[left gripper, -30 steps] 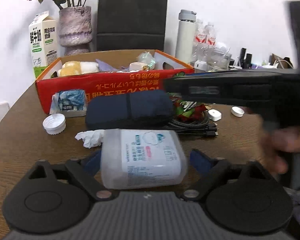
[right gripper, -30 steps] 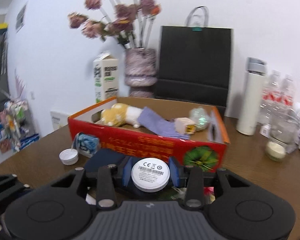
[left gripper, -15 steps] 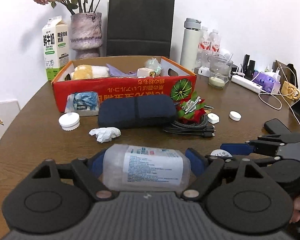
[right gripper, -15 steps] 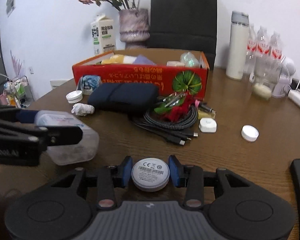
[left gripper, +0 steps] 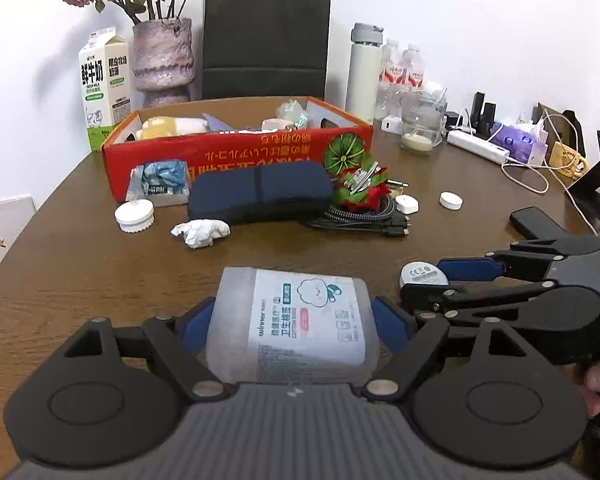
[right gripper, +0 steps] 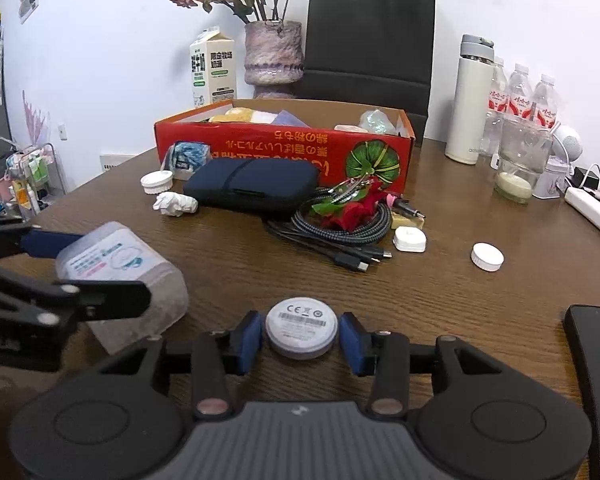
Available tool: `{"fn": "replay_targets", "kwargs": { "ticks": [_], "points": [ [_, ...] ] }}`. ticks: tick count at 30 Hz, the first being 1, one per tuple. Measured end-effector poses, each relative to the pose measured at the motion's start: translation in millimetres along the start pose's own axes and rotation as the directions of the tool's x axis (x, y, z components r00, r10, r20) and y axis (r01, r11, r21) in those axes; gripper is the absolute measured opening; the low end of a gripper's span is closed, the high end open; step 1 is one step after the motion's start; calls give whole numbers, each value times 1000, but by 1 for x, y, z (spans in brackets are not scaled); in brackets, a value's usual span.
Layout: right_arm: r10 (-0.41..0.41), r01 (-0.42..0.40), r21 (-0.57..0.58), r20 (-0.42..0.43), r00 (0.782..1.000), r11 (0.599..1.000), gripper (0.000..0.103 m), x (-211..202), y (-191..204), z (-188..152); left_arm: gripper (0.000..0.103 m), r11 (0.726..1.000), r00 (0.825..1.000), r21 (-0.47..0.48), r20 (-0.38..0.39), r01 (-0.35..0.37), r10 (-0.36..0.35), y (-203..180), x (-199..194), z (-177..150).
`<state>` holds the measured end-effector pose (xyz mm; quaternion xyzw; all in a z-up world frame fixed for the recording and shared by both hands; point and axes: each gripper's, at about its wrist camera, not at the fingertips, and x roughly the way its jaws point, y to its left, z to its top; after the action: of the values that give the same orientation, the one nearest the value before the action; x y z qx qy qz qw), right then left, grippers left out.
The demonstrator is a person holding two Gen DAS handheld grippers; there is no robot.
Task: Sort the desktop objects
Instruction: 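Carry the wipe pack and white cap into the box and release them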
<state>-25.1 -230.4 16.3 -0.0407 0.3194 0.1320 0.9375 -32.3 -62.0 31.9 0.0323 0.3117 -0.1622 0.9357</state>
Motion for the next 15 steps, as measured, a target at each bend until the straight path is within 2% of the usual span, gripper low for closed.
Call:
{"fn": "replay_targets", "kwargs": {
  "ticks": [4,6,9,12,15],
  "points": [
    [3,-3,2,0,1000,1000,38,0,2,1,84,1000,999,-11,-35,2,-2,0,12,0],
    [2,-2,10,31,1000,1000,38,-6,1,4,83,1000,1000,-13,-9,21,-21,0,7,-1],
    [-4,1,28,98,995,1000,38,-19,-4,18,83,999,997,-23,70,38,-36,0,-5,6],
    [-19,12,36,182,983,999,38,-29,-14,48,83,999,991,-35,135,18,-13,8,-11,32],
    [-47,38,40,259,965,998,38,-31,-25,92,84,999,981,-53,193,-5,15,20,-9,78]
  ]
}}
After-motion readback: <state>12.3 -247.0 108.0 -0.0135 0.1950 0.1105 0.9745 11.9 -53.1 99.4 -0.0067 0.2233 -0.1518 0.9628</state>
